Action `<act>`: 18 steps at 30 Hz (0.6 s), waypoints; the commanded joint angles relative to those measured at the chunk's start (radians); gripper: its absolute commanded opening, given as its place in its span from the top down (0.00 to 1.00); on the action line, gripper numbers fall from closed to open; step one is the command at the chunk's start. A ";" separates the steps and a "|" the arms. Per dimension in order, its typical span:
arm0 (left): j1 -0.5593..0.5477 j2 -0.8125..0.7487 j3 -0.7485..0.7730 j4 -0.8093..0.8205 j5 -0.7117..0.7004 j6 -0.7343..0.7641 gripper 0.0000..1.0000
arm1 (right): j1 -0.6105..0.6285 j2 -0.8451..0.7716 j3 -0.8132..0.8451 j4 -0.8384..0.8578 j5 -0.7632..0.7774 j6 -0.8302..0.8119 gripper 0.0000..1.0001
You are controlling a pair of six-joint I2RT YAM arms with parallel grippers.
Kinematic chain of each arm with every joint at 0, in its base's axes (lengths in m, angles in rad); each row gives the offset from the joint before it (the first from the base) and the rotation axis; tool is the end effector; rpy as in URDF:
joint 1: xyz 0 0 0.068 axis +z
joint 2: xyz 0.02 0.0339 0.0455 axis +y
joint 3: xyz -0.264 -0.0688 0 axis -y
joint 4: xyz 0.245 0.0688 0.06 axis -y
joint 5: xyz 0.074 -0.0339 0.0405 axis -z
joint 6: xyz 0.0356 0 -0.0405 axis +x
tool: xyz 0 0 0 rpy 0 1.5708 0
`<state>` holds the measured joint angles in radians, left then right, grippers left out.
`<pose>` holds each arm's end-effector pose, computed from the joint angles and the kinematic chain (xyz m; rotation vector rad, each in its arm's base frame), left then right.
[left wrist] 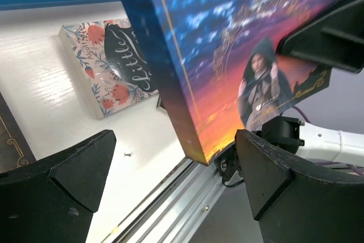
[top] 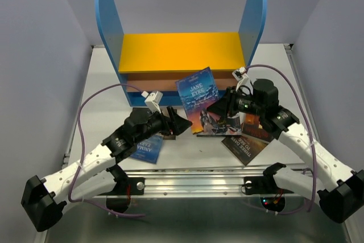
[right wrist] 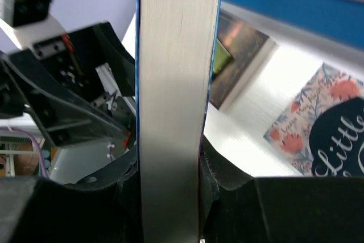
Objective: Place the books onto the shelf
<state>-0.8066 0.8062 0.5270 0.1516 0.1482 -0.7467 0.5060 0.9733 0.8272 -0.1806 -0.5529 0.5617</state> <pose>0.1329 -0.1463 0.2803 0.1778 1.8628 -1.2504 0.1846 0.1237 0.3220 -0.3521 2.0168 1.2219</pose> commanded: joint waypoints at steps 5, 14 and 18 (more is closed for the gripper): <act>-0.002 -0.045 -0.001 0.146 0.089 0.050 0.01 | 0.008 0.060 0.190 0.184 -0.145 0.038 0.99; -0.002 0.022 0.048 0.229 0.126 0.090 0.01 | 0.008 0.077 0.205 0.346 -0.275 0.164 0.99; -0.002 0.057 0.073 0.256 0.157 0.096 0.05 | 0.008 0.073 0.185 0.388 -0.249 0.196 0.99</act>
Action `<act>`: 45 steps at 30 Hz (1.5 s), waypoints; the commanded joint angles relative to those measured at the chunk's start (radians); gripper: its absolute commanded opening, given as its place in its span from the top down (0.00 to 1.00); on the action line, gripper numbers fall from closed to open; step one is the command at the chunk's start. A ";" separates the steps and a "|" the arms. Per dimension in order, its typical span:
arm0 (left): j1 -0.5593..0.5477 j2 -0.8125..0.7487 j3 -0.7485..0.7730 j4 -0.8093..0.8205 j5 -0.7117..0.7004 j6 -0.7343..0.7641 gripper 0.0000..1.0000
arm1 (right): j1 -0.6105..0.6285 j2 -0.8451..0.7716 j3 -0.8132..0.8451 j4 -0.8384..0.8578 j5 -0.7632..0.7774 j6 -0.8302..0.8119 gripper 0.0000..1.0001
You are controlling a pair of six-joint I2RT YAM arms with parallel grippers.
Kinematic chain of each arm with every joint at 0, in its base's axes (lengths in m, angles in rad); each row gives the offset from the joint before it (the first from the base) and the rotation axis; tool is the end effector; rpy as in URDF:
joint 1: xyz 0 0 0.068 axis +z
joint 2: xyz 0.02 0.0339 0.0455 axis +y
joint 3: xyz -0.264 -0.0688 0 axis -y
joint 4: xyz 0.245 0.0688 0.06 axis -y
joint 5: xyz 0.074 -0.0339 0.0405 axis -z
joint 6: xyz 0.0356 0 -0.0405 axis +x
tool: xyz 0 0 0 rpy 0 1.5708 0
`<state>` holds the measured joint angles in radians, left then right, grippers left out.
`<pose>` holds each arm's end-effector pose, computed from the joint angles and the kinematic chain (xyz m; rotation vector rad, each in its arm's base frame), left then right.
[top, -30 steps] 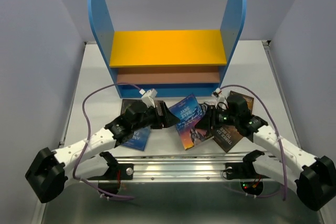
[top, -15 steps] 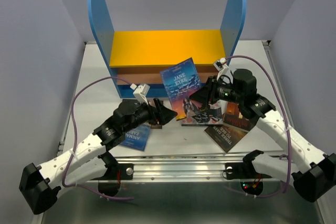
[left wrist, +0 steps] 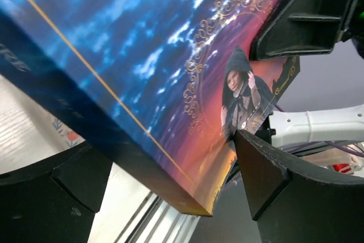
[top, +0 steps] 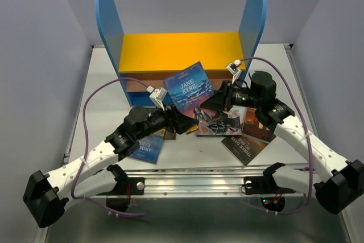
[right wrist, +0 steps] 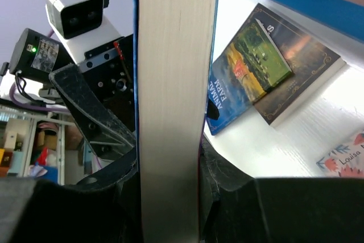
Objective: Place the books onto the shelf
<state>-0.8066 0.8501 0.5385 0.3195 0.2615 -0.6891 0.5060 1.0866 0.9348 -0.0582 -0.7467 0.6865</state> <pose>0.1357 -0.1549 0.2947 0.3293 1.7074 -1.3478 0.2037 0.1405 0.3485 -0.4280 1.9437 1.4772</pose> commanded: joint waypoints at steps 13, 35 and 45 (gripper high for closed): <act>-0.002 -0.006 0.066 0.154 -0.096 -0.084 1.00 | 0.008 0.019 0.211 -0.087 0.407 -0.120 0.21; -0.002 0.001 0.405 0.033 -0.668 -0.191 1.00 | 0.008 -0.126 0.173 -0.178 0.541 -0.169 0.00; -0.002 0.165 0.547 0.026 -0.878 -0.328 1.00 | 0.008 -0.142 0.156 -0.180 0.540 -0.170 0.00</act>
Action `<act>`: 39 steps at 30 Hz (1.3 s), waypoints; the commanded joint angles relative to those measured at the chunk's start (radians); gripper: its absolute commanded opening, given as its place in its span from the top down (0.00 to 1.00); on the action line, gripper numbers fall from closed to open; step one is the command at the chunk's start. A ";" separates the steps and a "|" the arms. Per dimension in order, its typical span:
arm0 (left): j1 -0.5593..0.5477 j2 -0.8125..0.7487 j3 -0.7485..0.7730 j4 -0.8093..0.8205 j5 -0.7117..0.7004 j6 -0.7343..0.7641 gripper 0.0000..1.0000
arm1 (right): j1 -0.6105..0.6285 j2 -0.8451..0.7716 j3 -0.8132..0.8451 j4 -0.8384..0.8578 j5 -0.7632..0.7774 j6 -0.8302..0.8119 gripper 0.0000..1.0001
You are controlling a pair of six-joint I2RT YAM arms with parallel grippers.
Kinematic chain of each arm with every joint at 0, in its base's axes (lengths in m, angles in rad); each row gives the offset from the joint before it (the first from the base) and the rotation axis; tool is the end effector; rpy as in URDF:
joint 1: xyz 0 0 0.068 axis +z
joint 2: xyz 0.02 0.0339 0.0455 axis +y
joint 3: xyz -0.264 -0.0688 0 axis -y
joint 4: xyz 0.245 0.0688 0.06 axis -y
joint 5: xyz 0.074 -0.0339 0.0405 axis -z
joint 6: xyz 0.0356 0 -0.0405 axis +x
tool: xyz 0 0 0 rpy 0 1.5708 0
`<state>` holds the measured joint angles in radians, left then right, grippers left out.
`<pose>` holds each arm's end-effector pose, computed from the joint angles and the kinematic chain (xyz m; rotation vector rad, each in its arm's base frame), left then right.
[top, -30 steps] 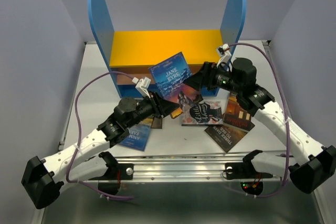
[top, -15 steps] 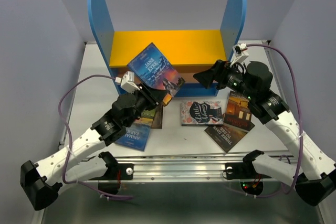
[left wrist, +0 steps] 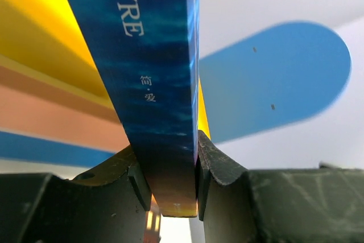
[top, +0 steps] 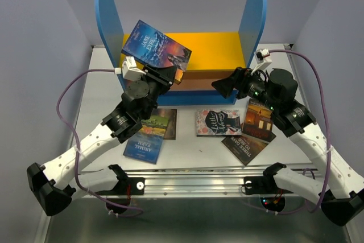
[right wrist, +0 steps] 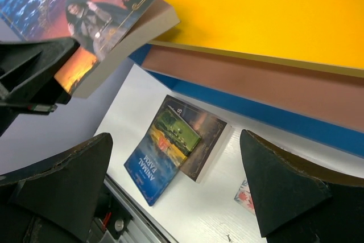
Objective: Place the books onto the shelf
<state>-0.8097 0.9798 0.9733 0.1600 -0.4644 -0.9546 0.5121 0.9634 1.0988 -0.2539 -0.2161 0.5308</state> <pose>0.1653 -0.1504 0.4073 -0.5134 1.4439 -1.1086 0.1811 0.1105 0.4099 -0.1542 1.7745 0.9510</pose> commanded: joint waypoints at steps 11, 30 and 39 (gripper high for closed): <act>0.003 0.206 0.186 0.337 -0.353 -0.225 1.00 | 0.002 -0.006 -0.002 0.011 -0.035 -0.040 0.00; 0.096 0.270 0.275 0.110 -0.313 -0.401 1.00 | 0.002 -0.003 -0.004 0.008 -0.058 -0.025 0.00; 0.155 0.286 0.289 0.003 -0.267 -0.457 1.00 | 0.002 0.011 -0.004 0.008 -0.077 -0.020 0.00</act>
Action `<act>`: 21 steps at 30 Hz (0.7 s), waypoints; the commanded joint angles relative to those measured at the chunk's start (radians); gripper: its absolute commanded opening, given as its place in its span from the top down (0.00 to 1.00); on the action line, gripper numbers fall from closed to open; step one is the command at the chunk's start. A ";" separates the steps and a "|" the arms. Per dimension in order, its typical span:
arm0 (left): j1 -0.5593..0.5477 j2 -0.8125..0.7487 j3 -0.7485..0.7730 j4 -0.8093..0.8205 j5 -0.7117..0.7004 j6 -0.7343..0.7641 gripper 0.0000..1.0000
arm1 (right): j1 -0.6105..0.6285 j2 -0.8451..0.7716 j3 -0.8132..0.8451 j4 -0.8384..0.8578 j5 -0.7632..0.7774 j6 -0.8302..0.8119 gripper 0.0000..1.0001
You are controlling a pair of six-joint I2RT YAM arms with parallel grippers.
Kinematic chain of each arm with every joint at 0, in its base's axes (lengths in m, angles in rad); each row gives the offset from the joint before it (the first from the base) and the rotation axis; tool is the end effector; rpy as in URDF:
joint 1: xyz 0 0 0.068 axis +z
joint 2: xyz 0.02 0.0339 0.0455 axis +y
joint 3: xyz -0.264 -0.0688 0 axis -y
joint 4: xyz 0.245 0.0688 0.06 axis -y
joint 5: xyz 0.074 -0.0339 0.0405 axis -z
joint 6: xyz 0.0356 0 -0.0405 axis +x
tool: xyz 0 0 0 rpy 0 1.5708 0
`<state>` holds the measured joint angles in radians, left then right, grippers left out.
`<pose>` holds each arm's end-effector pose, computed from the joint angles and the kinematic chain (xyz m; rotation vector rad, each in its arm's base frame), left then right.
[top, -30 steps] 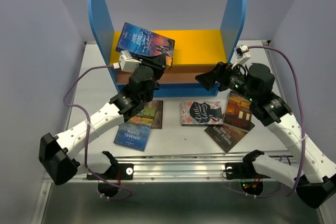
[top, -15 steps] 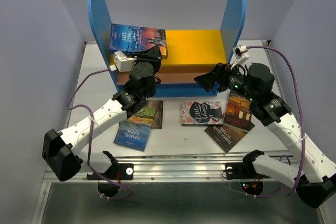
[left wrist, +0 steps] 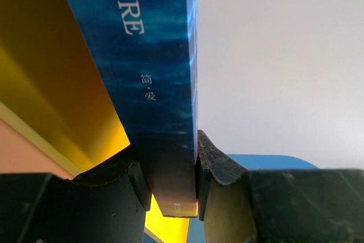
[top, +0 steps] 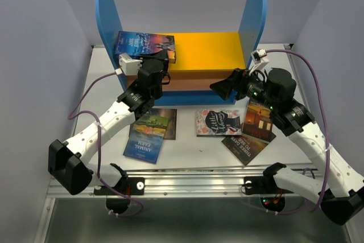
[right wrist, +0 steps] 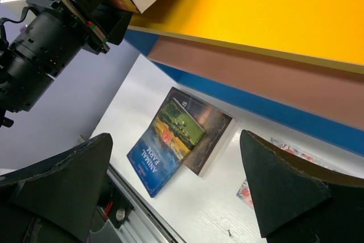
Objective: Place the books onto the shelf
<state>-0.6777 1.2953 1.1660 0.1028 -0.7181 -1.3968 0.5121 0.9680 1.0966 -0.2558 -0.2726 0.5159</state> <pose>0.2481 -0.1696 0.3928 -1.1023 1.2825 -1.0286 0.1810 0.1127 0.4082 -0.2119 1.7834 0.9846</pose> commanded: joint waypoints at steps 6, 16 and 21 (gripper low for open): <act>0.030 -0.015 0.077 0.044 0.014 -0.074 1.00 | 0.002 0.021 -0.001 0.012 -0.023 -0.001 0.00; 0.049 0.022 0.113 -0.075 0.057 -0.149 0.89 | 0.002 0.014 -0.009 0.010 -0.028 0.007 0.00; 0.069 0.059 0.198 -0.218 0.127 -0.157 0.58 | 0.002 0.005 -0.020 0.012 -0.023 0.007 0.00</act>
<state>-0.6193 1.3685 1.2446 -0.0967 -0.6102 -1.5612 0.5121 0.9970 1.0927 -0.2615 -0.2893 0.5201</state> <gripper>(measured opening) 0.411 0.996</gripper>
